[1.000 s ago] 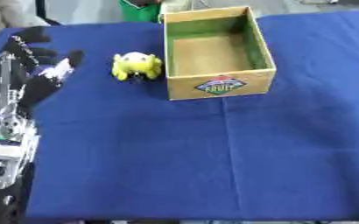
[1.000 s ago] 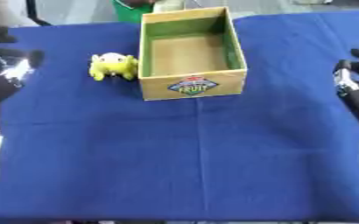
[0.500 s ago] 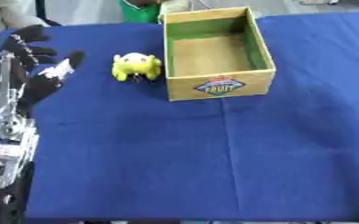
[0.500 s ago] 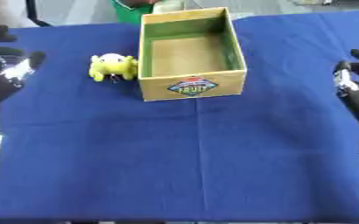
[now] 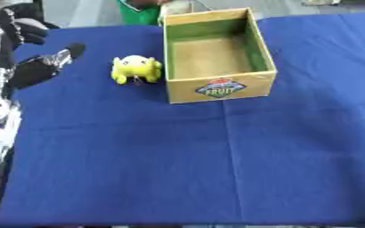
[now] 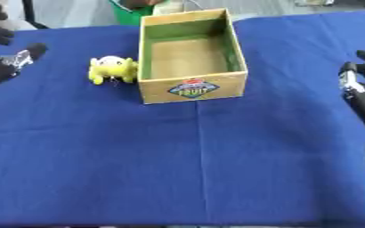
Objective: Pick up objects on the table and place them in the box.
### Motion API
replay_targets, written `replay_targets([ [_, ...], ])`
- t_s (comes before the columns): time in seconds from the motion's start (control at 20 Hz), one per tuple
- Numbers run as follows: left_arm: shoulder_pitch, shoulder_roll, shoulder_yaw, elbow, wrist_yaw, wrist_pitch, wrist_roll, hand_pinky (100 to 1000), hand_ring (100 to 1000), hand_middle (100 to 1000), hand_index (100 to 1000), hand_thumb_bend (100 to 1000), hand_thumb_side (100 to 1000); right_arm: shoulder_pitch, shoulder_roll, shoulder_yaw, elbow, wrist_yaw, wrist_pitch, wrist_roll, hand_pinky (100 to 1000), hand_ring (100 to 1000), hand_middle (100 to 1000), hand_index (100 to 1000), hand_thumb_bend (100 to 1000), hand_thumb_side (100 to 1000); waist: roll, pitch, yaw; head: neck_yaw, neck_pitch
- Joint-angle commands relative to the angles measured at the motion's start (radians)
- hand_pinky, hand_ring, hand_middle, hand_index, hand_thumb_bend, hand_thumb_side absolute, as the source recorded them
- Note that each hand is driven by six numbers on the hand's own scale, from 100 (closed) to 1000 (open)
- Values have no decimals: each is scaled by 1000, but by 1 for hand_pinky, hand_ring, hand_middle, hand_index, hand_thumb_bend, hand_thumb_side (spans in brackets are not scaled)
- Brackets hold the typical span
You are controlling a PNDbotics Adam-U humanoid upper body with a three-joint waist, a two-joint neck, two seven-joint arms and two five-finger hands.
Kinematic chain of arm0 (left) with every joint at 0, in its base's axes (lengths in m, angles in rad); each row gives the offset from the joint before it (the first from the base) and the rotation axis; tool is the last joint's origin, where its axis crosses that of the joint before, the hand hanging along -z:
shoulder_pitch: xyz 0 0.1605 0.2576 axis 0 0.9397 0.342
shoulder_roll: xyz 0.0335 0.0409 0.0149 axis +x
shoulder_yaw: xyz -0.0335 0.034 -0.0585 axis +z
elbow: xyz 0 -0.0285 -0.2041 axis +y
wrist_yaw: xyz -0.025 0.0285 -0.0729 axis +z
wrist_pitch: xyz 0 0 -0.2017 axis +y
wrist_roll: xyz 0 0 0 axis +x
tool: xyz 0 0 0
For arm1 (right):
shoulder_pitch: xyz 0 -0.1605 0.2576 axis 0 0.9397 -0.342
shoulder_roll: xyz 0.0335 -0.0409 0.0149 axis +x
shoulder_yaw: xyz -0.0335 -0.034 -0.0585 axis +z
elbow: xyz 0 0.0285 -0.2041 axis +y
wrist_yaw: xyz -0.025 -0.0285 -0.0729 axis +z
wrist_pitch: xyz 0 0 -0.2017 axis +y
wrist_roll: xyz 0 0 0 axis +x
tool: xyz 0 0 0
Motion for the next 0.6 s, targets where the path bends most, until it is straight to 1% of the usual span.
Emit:
replay_targets([
  [0.05,-49,116,-12,51,-63,5,-72,627,616,687,786,762,254,-8,-18,-2,-16,-2,-2,3,747,895,654,909,100,549,-2,-21,-3,4,-7],
  [0.2,-115,184,-40,152,-125,-12,-151,626,604,659,775,752,233,-5,-17,1,-14,-2,-2,5,747,895,654,909,100,549,-1,-25,-9,6,-5],
  [0.25,-139,202,-52,188,-147,-18,-169,630,600,647,771,734,220,-4,-16,2,-14,-2,-2,6,747,895,654,909,100,549,0,-27,-12,6,-4],
  [0.35,-196,233,-87,268,-204,-38,-208,637,604,653,772,715,207,-3,-15,5,-12,-3,-2,10,747,895,654,909,100,549,-1,-31,-18,7,-1],
  [0.5,-277,255,-138,379,-297,-82,-264,649,615,670,780,703,197,-1,-14,8,-10,-2,-3,13,747,895,654,909,100,548,0,-36,-26,10,3],
  [0.6,-330,252,-165,448,-343,-116,-300,654,622,680,782,704,188,0,-14,10,-7,-2,-3,16,747,895,654,909,100,548,0,-40,-32,11,6],
])
